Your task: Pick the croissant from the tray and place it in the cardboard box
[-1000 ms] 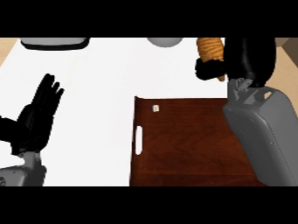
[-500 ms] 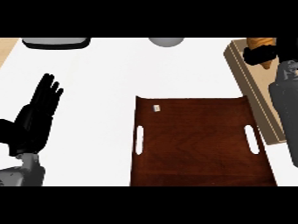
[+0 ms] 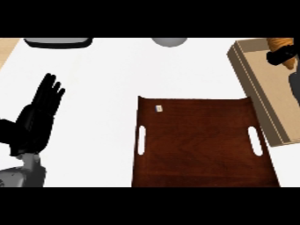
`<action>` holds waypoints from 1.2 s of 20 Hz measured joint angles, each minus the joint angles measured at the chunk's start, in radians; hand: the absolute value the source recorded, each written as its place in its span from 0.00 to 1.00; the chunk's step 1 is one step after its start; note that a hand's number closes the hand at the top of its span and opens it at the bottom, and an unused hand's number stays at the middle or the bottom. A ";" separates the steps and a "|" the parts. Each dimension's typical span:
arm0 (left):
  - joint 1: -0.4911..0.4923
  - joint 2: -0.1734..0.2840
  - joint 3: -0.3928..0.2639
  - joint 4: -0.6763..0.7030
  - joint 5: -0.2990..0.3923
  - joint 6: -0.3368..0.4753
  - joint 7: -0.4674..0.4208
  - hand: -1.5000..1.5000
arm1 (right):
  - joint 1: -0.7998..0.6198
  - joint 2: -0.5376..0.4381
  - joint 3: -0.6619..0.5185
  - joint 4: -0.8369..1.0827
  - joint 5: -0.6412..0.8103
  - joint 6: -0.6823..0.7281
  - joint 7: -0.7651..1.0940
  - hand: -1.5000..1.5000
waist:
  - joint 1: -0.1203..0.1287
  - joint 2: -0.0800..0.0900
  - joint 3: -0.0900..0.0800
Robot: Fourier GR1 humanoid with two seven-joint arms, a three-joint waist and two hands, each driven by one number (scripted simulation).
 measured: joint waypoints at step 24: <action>-0.008 -0.013 0.003 0.008 -0.008 -0.003 0.002 0.50 | -0.095 -0.047 -0.343 0.344 -0.340 -0.231 -0.467 0.00 | 0.002 0.001 0.002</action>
